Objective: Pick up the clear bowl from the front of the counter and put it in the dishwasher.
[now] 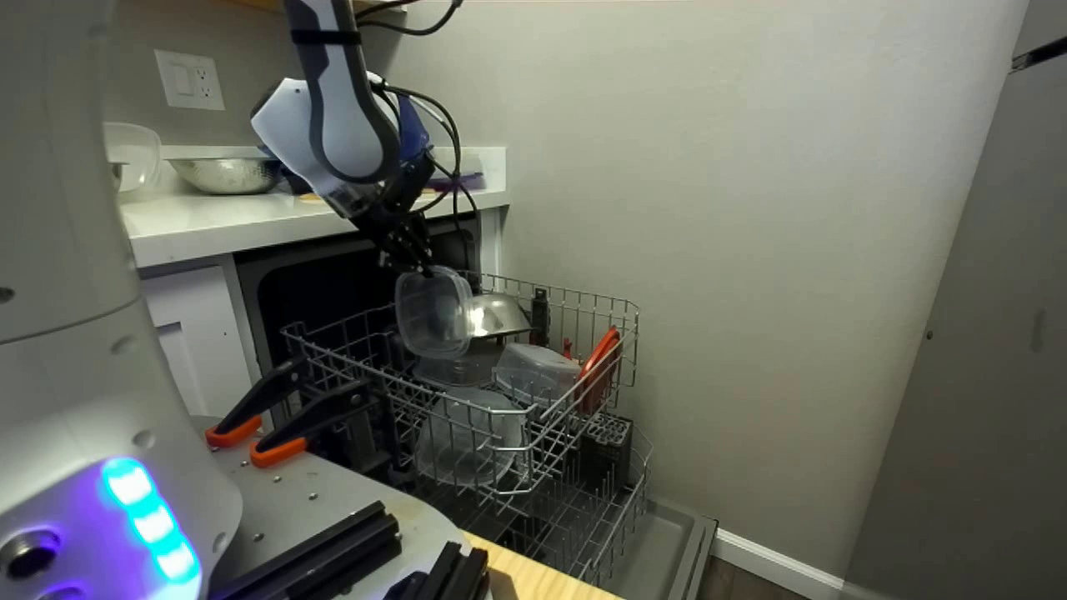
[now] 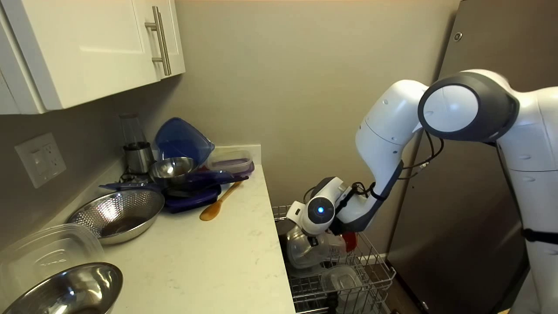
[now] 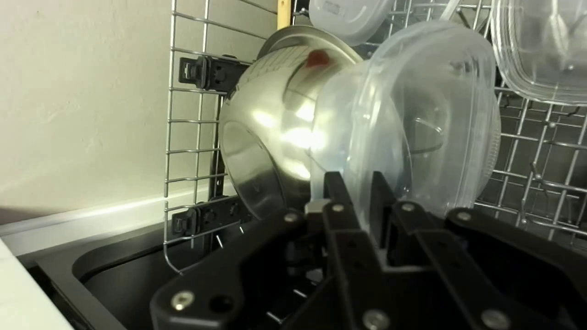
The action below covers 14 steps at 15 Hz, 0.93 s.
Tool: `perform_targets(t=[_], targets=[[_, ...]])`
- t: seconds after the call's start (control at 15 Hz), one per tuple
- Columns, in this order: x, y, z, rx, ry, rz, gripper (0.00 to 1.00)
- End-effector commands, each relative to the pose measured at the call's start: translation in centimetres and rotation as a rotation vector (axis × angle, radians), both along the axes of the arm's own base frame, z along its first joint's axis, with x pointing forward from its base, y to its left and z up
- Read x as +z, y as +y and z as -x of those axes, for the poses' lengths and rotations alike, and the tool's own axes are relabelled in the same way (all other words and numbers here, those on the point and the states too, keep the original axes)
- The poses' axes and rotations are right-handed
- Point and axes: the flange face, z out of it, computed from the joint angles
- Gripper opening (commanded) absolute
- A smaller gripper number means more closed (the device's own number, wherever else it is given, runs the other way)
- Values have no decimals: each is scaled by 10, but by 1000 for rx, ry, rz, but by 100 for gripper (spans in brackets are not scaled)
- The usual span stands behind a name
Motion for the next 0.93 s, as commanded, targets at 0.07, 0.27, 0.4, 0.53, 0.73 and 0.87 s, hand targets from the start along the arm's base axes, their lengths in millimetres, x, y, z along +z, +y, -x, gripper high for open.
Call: perform_targets(t=[0.07,0.27,0.4,0.53,0.73,0.87], targets=[[-25,-4,18,-26,-16,-85,4],[-34,0,25,-40,-68,-123,4],[-36,5,29,-38,-132,-126,4],[-40,8,33,-34,-180,-121,4],[-50,12,43,-14,-176,-127,4],[-53,17,53,17,-125,-155,4]])
